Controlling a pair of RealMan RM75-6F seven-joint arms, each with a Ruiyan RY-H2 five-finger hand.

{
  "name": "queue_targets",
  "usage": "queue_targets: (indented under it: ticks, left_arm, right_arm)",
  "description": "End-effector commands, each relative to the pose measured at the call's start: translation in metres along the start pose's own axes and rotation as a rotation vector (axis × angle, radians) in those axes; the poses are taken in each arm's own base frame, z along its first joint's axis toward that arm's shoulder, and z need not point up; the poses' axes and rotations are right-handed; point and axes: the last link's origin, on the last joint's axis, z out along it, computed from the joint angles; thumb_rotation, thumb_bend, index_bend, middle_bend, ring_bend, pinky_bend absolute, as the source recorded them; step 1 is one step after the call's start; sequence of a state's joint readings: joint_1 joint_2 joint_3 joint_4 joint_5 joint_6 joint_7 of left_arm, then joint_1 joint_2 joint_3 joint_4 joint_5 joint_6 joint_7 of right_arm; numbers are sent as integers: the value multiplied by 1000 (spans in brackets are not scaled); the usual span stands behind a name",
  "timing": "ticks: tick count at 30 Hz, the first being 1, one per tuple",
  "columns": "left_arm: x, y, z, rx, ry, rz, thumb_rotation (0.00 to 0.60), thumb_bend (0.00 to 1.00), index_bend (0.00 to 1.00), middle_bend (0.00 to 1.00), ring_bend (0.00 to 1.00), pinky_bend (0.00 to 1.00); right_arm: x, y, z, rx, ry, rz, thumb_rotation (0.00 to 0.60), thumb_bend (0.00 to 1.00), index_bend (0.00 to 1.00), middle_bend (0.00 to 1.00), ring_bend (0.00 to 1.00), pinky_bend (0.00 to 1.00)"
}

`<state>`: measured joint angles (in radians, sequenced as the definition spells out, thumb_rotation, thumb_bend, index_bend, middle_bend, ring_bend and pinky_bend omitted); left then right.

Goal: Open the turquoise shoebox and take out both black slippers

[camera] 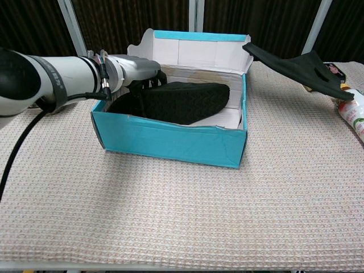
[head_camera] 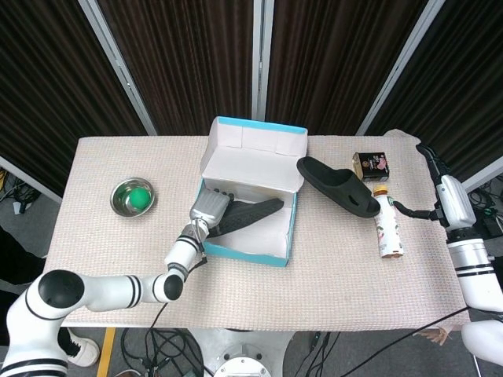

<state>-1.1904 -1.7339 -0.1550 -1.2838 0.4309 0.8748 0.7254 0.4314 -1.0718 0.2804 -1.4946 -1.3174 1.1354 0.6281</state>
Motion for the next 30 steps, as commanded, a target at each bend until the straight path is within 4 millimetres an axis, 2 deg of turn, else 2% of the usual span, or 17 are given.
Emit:
queue_targets:
  ticks: [1, 4, 10, 13, 19, 22, 26, 28, 30]
  left_arm:
    - [-8, -1, 0, -3, 33, -36, 600, 224, 511, 598, 535, 683]
    - [-4, -6, -2, -8, 66, -111, 600, 278, 564, 637, 571, 714]
    - [12, -21, -13, -21, 127, -197, 600, 266, 594, 645, 573, 716]
    - [22, -31, -24, -28, 165, -230, 600, 264, 590, 642, 573, 716]
    - [50, -58, -60, -38, 294, -326, 600, 264, 586, 636, 573, 716]
    - [64, -82, -85, -24, 371, -364, 600, 263, 586, 633, 573, 716]
    - [69, -114, -118, 13, 441, -448, 600, 262, 586, 628, 572, 716]
    - [65, -132, -132, 56, 456, -460, 600, 262, 586, 622, 572, 716]
    - [52, -159, -145, 146, 429, -420, 600, 262, 585, 612, 569, 714]
  right_arm:
    - [0, 1, 0, -2, 0, 6, 600, 82, 0, 0, 0, 0]
    - [0, 2, 0, 1, -1, 6, 600, 84, 0, 0, 0, 0]
    - [1, 1, -1, 9, 1, 10, 600, 86, 0, 0, 0, 0]
    - [1, 0, 0, 15, 2, 11, 600, 86, 0, 0, 0, 0]
    - [1, -2, 0, 27, -2, 14, 600, 86, 0, 0, 0, 0]
    - [0, -4, -1, 35, -7, 15, 600, 86, 0, 0, 0, 0]
    - [0, -3, -2, 37, -11, 16, 600, 86, 0, 0, 0, 0]
    - [-1, -3, -3, 36, -12, 21, 600, 87, 0, 0, 0, 0]
    - [-2, -2, -4, 36, -16, 22, 600, 87, 0, 0, 0, 0]
